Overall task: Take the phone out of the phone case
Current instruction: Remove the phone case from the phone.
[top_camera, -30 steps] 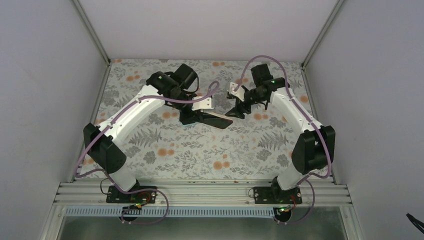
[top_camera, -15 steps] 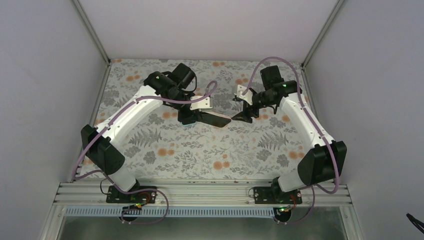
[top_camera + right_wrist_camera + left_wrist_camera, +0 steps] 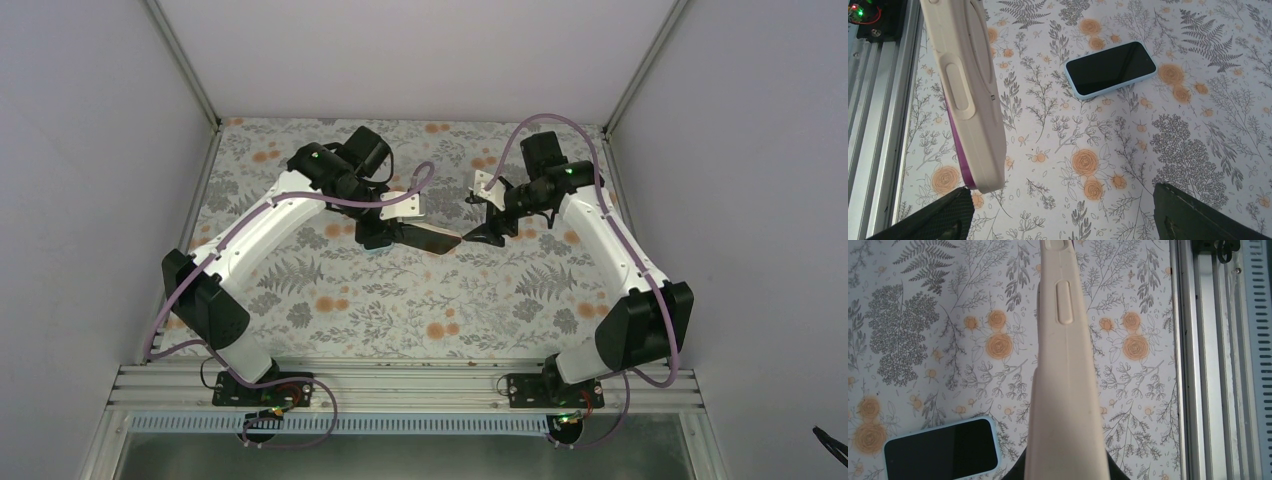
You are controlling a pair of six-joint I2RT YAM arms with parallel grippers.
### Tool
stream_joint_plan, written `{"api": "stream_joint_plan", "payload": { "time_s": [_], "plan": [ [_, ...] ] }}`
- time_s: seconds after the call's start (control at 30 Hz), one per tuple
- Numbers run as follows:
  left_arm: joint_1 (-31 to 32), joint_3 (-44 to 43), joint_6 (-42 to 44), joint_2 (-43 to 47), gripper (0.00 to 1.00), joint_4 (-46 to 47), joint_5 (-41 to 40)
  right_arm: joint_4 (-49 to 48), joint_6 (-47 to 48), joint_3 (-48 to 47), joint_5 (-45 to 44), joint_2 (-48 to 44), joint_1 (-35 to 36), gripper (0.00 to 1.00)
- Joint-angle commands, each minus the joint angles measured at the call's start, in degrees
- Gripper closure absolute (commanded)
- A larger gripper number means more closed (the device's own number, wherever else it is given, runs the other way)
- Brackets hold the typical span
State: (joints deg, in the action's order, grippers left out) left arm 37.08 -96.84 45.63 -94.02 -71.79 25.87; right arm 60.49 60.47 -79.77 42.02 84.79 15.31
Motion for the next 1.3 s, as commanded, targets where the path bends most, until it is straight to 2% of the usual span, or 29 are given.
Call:
{"api": "stream_joint_plan", "payload": {
  "time_s": [0.0,0.63,0.97,1.27],
  "plan": [
    [-0.2,-0.7,0.0,1.0,0.98,1.3,0.6,0.7,1.2,0.4,2.6,0.8,0.2,0.12],
    [-0.1,-2.5,-0.3,0.6,0.98,0.8,2.8,-2.2,0.4,1.9,2.6,2.2,0.2,0.12],
    [1.5,-5.7,-0.5,-0.8,0.98,-0.3,7.0,-4.4,-2.0,-1.5,4.1,4.5,0.6,0.12],
    [3.1,-9.0,1.1,-4.5,0.98,-2.6,10.7,-15.6,-10.5,-2.5,2.8,4.8,3.2,0.12]
  ]
}}
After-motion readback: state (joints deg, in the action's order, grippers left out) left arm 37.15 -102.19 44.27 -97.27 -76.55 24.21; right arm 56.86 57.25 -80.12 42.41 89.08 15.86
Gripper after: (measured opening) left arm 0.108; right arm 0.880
